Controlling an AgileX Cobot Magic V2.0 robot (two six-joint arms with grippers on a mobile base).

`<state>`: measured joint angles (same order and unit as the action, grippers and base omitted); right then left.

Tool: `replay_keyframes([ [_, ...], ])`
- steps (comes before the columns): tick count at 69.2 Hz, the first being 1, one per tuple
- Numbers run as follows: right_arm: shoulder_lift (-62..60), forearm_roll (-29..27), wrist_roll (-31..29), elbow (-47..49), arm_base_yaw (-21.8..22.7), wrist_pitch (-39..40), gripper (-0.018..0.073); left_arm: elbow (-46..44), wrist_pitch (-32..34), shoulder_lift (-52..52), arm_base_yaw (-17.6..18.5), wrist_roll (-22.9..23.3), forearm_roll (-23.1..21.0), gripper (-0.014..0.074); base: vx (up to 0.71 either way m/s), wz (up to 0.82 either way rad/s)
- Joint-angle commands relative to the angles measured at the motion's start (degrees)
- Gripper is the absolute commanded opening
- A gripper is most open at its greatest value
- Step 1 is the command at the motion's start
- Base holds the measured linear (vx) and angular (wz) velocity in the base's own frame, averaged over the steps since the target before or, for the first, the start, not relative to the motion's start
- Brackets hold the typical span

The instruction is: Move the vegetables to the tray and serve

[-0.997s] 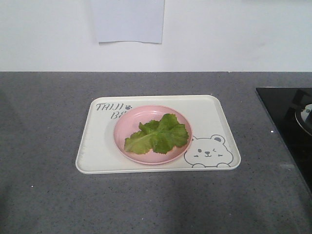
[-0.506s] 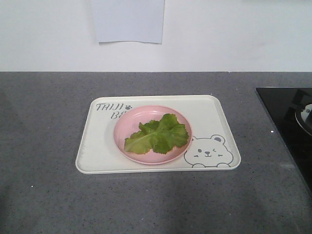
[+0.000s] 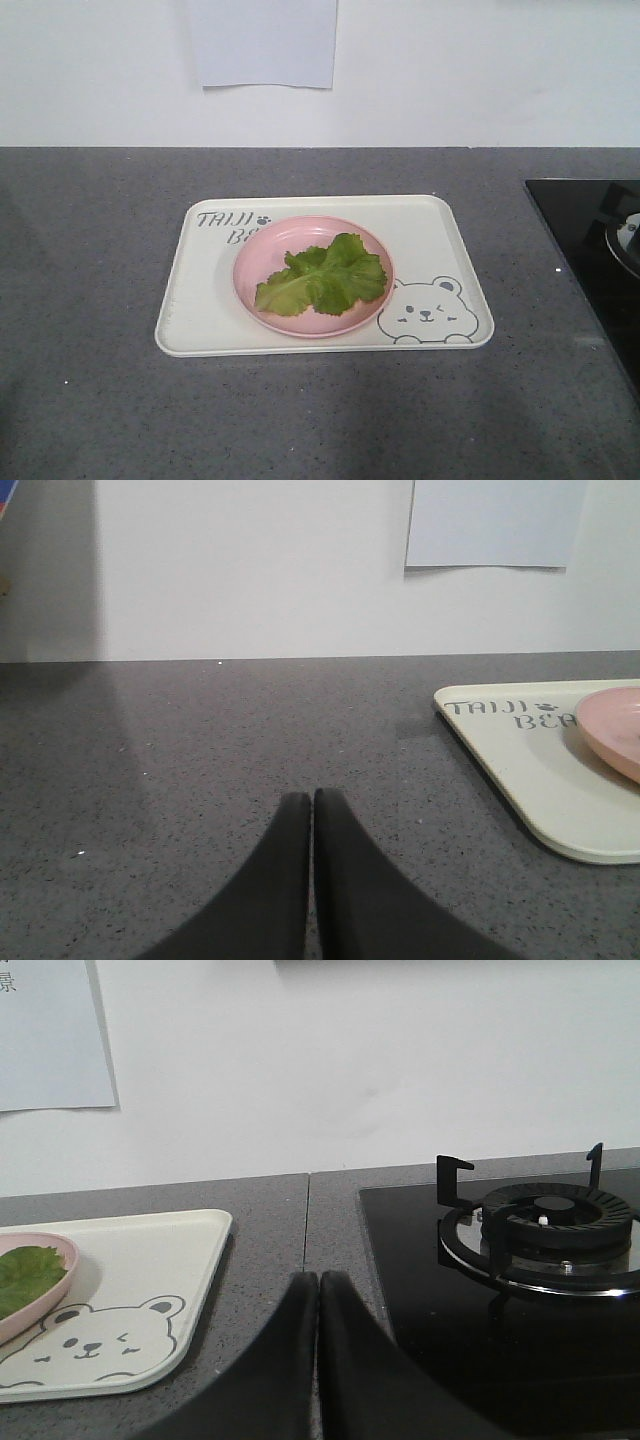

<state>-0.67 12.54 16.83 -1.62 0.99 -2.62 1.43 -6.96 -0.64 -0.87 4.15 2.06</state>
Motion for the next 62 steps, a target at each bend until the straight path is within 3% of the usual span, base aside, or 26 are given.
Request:
replay_keyframes([
  [1, -0.3, 0.2, -0.4, -0.9, 0.3, 4.4, -0.0003, 1.3, 4.1, -0.8, -0.1, 0.2, -0.5, -0.0006, 0.0, 0.0],
  [62, -0.3, 0.2, -0.4, -0.9, 0.3, 4.3, -0.0003, 1.3, 4.1, -0.8, -0.1, 0.2, -0.5, -0.0006, 0.0, 0.0],
])
